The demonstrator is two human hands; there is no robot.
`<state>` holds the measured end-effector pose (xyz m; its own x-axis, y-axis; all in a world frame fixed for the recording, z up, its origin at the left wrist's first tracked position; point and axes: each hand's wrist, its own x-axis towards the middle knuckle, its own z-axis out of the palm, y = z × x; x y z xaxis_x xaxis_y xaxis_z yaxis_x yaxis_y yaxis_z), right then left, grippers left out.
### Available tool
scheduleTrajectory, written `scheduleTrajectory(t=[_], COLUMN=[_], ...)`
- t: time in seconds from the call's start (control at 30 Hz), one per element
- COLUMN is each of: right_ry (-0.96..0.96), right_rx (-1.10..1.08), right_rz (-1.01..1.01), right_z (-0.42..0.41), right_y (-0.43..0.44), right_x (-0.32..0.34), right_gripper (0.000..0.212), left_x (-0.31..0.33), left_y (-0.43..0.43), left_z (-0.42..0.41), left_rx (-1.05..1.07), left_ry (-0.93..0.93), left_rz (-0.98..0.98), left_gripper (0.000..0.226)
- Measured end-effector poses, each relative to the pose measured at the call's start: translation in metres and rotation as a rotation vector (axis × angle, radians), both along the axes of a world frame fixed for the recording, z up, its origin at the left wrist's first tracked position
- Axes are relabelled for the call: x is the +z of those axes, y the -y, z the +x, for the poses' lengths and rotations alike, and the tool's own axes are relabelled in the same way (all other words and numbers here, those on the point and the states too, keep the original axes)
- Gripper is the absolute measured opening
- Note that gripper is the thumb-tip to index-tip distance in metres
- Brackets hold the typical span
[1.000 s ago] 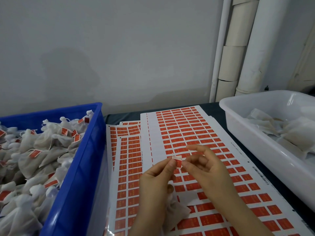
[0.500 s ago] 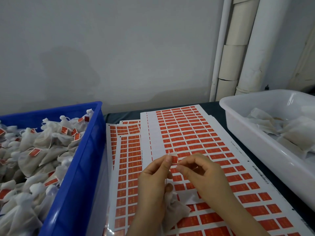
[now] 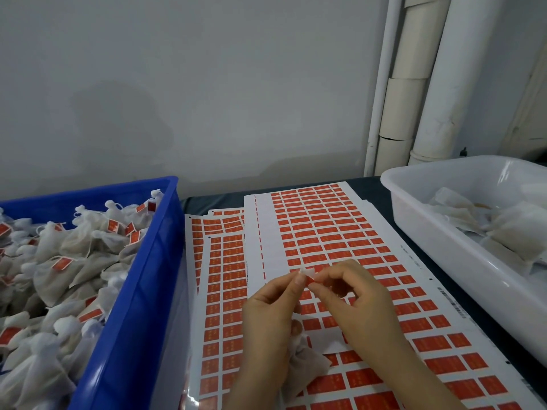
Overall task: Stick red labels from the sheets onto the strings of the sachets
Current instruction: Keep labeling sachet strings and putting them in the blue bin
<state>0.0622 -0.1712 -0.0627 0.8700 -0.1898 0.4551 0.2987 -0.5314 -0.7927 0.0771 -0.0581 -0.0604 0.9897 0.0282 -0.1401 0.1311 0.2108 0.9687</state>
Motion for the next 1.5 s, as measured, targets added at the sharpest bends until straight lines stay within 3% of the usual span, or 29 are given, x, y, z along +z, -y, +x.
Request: scheduleTrajectory(t=[0.23, 0.37, 0.5, 0.6, 0.7, 0.9, 1.1, 1.5], right_ry=[0.194, 0.160, 0.089, 0.062, 0.067, -0.017, -0.070, -0.053], right_rx=[-0.043, -0.005, -0.006, -0.034, -0.057, -0.041, -0.044, -0.079], right_rz=[-0.357, -0.223, -0.164, -0.184, -0.186, 0.036, 0.132, 0.249], right_z=[-0.001, -0.002, -0.003, -0.003, -0.002, 0.001, 0.003, 0.007], right_y=[0.001, 0.001, 0.001, 0.000, 0.000, 0.002, 0.003, 0.004], right_x=[-0.008, -0.007, -0.010, -0.009, -0.007, -0.005, -0.007, -0.011], right_gripper=[0.011, 0.011, 0.036, 0.036, 0.029, 0.021, 0.015, 0.032], left_x=[-0.001, -0.003, -0.006, -0.007, -0.005, -0.001, 0.002, 0.005], left_y=[0.001, 0.002, 0.002, 0.003, 0.003, 0.003, 0.003, 0.003], left_z=[0.000, 0.000, 0.002, 0.004, 0.003, 0.000, -0.003, -0.004], left_rx=[0.045, 0.054, 0.071, 0.076, 0.085, 0.078, 0.065, 0.059], left_ry=[0.097, 0.132, 0.188, 0.244, 0.231, 0.112, 0.065, 0.009], left_rz=[0.086, 0.089, 0.161, 0.233, 0.233, 0.127, 0.067, 0.042], left_gripper=[0.011, 0.019, 0.032, 0.035, 0.030, 0.026, 0.020, 0.015])
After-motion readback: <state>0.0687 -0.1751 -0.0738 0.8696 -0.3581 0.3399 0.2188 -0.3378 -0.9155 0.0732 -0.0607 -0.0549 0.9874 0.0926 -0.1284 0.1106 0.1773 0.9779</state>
